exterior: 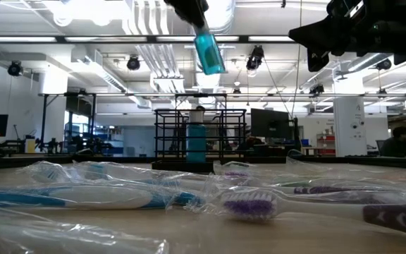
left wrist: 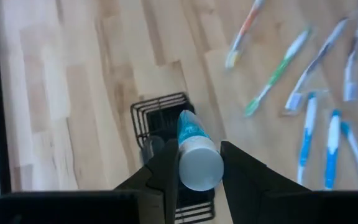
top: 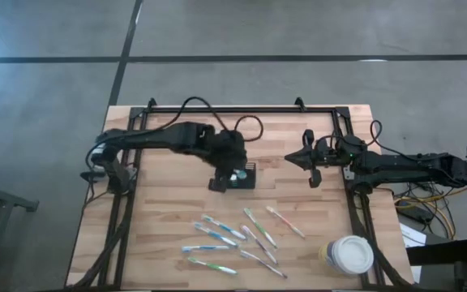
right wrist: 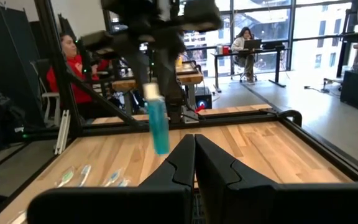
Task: Pick & Place toothbrushing station
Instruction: Put the blue mouthwash into the black mesh organizer
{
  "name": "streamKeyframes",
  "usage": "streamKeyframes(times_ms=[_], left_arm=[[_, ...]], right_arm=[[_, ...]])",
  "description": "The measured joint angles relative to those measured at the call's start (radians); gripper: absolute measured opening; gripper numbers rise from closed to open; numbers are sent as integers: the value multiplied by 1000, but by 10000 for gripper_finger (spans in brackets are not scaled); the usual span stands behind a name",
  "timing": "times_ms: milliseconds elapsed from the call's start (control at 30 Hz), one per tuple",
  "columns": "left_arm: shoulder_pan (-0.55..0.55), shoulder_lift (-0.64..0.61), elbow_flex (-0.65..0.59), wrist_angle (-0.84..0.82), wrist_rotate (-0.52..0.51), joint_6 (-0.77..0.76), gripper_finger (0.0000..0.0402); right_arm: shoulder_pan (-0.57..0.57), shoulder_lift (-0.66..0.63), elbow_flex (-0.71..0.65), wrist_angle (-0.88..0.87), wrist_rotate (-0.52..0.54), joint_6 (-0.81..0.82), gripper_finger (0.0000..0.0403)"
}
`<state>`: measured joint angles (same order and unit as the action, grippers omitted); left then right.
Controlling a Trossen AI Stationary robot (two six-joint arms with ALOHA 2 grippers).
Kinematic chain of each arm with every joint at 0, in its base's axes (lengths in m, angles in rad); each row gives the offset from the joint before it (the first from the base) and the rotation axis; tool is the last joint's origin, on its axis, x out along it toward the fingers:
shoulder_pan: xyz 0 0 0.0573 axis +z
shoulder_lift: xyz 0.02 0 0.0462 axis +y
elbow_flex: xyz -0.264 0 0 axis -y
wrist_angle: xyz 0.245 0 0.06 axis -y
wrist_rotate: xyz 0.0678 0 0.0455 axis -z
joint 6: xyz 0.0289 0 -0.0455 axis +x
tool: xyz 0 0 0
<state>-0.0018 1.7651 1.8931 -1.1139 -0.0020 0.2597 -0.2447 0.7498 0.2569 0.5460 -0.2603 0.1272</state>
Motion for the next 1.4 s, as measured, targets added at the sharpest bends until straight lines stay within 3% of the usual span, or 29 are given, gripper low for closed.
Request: streamKeyframes(times_ms=[633,1400], left_arm=[[22,137,4,-22,-5,46,98],[35,144,17,-20,3,108,98]], right_arm=[[0,0,0,-45,1,-18,8],[0,2,0,-57,0,-26,8]])
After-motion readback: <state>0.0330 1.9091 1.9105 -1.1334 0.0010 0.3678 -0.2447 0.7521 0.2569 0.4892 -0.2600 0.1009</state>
